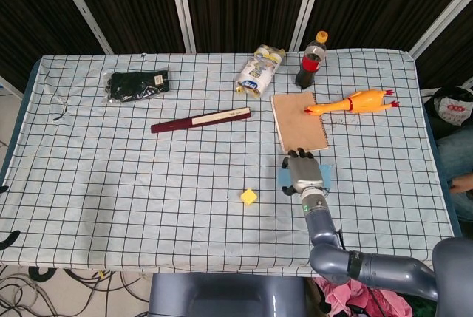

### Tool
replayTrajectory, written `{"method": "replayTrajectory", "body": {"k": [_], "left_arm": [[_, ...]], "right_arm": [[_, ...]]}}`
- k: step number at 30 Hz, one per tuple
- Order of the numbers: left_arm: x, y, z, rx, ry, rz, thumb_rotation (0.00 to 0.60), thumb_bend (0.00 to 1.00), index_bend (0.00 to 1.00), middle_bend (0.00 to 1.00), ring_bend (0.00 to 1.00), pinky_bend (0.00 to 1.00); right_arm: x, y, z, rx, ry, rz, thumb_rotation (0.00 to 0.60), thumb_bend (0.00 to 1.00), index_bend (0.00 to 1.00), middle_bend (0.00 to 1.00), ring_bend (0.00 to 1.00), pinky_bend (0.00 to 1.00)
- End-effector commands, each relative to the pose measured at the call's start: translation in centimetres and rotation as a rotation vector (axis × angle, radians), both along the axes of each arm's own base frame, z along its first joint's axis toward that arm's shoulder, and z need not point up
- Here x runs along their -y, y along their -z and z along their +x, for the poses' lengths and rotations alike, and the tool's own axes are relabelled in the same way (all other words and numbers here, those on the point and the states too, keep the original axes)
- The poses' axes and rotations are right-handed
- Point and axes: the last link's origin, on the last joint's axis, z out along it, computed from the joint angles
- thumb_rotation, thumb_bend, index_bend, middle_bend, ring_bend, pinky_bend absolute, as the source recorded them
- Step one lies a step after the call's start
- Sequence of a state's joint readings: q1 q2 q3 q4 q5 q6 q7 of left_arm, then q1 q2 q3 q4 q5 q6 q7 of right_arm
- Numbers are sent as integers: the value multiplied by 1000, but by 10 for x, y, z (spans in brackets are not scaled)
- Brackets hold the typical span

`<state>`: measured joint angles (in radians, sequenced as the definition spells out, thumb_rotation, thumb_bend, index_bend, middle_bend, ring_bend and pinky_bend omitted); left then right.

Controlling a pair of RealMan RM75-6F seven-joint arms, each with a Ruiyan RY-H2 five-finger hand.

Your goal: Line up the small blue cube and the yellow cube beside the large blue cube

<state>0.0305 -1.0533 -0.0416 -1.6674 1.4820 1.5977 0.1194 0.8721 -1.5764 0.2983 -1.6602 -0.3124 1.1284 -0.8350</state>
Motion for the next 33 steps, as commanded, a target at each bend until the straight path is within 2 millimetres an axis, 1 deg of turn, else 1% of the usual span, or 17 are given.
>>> {"method": "replayTrajectory", "body": {"k": [1,10,19,25,33], "left_arm": [[0,0,0,-2,-1,1,600,10,218,57,0,0],[0,0,0,-4,-1,5,600,10,218,57,0,0],[0,0,0,-8,-4,7,600,10,218,57,0,0],[0,0,0,-8,-4,7,600,10,219,57,0,0],[0,0,0,-10,-5,8,600,10,218,57,0,0]], "right_arm": [[1,-1,-2,0,3,0,600,315,458,112,23,92],[3,-1,-9,-6,-1,-1,600,315,458,112,23,92],[7,-4,-11,-8,-4,-4,600,314,458,112,23,92],[7,-6,-15,-21,8,-4,600,315,458,112,23,92],[7,-7,-16,-18,13,-6,600,315,459,112,23,92]]}}
